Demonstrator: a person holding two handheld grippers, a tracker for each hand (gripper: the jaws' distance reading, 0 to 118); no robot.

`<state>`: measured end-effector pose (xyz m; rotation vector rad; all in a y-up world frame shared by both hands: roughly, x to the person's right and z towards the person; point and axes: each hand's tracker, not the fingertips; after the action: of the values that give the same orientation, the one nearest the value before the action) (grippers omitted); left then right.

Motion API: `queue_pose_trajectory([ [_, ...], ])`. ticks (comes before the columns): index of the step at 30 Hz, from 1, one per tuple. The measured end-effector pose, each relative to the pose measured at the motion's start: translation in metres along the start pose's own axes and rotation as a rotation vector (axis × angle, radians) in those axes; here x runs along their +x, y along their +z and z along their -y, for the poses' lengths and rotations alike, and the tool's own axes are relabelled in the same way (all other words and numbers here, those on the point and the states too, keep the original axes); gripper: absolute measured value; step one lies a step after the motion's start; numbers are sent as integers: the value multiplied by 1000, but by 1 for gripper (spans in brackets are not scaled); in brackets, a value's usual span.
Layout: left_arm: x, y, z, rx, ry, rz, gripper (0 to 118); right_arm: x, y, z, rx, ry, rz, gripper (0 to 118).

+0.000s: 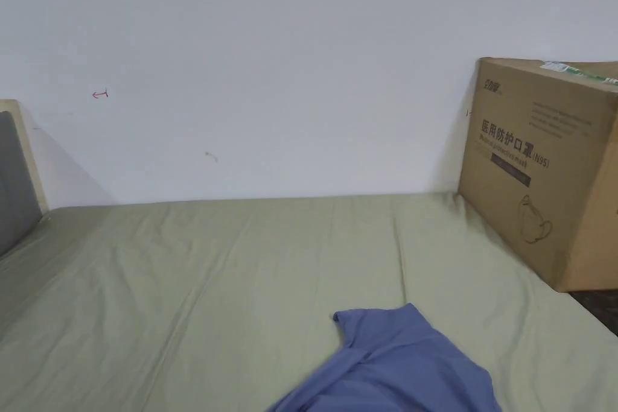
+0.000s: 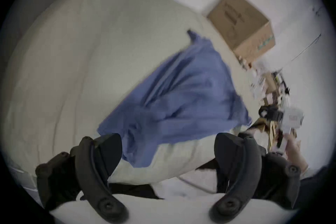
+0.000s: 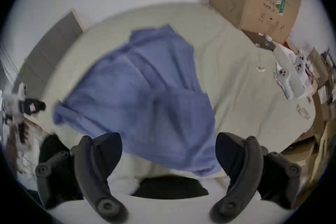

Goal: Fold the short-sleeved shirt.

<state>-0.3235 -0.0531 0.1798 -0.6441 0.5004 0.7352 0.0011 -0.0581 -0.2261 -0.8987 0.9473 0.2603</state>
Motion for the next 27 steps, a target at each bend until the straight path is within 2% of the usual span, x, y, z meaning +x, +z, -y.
queue_pose_trajectory([
  [3, 29, 45, -8, 270, -30, -58, 108, -21, 24, -16, 203, -31, -25, 106],
  [5, 29, 62, -11, 393, -8, -128, 108, -34, 40, -25, 319, -51, -75, 105],
  [6, 31, 69, -11, 417, 9, -146, 104, -45, 53, -30, 367, -63, -121, 98],
  [7, 31, 75, -10, 432, 19, -157, 95, -49, 59, -35, 394, -68, -167, 83],
  [8, 31, 79, -10, 450, 24, -151, 69, -53, 62, -39, 405, -74, -197, 58],
  [9, 31, 79, -11, 467, 19, -163, 8, -57, 64, -44, 408, -75, -200, 6],
  [10, 31, 78, -12, 460, 13, -208, 0, -61, 68, -46, 400, -77, -178, 0],
  [11, 29, 79, -9, 467, 10, -252, 0, -61, 70, -49, 414, -99, -175, 0],
  [13, 17, 70, -13, 408, 30, -228, 0, -60, 70, -54, 389, -113, -239, 0],
  [17, -28, 20, -17, 109, 201, -309, 0, -60, 60, -53, 349, -82, -199, 0],
  [20, -67, -29, -10, -13, 334, -265, 0, -59, 52, -47, 320, -84, -199, 0],
  [21, -77, -42, -7, -59, 359, -294, 6, -58, 50, -46, 297, -94, -214, 0],
  [22, -84, -57, -5, -112, 367, -329, 29, -56, 45, -43, 278, -106, -229, 0],
  [23, -91, -74, -1, -183, 356, -356, 67, -56, 44, -42, 266, -115, -239, 0],
  [24, -93, -84, 3, -175, 332, -392, 106, -57, 43, -40, 260, -117, -243, 0],
  [27, -97, -108, 9, -183, 282, -486, 105, -52, 34, -37, 242, -104, -230, 0],
])
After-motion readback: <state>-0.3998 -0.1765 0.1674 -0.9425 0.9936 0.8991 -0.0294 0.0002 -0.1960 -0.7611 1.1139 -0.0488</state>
